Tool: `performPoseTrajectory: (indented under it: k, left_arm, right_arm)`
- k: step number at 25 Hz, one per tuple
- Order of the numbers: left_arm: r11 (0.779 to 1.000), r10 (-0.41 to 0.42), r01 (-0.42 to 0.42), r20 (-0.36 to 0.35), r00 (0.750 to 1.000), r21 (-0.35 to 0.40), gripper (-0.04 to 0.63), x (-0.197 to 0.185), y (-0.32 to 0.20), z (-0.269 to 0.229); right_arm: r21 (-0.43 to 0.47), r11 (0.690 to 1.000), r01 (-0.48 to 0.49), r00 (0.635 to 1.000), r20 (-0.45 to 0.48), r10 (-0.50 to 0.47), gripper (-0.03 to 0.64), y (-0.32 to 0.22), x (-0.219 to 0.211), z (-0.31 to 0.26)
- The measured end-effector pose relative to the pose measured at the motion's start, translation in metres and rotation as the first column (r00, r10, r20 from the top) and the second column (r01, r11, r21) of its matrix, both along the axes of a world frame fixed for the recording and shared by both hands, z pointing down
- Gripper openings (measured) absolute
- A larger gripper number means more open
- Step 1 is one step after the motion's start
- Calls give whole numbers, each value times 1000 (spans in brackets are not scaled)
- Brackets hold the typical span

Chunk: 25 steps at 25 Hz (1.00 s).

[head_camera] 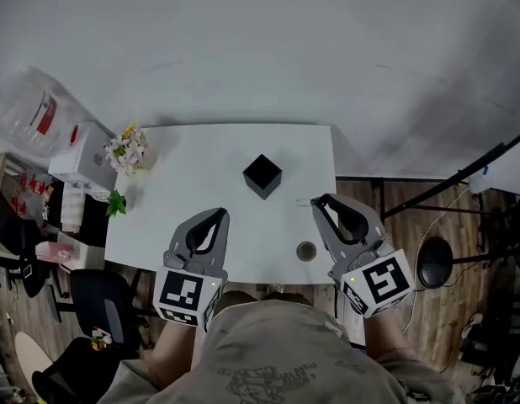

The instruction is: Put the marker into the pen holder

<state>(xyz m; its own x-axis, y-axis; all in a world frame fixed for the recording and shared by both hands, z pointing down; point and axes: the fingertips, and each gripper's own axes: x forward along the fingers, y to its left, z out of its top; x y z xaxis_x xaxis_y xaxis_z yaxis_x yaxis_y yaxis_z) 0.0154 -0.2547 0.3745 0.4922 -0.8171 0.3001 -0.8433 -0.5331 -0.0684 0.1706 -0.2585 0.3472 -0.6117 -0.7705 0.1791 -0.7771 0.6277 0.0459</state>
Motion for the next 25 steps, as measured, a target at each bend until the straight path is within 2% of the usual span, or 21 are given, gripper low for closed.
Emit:
performPoseTrajectory:
  k: [7,12,25]
  left_arm:
    - [999,-36,36,32,999,5,0,-7,-10,0]
    - [999,-31,31,49,998,10,0,-11,-14,-5]
    - [998,53,-54,48,997,21,0,-29,-24,-22]
  right_arm:
    - [-6,999,53,998,14,-53,97,-15,-10,4]
    - [-14,997,74,997,7,-74,97,-19,-18,3]
    - [-21,1000,-6,1000,-16,5,97,-21,-33,-10]
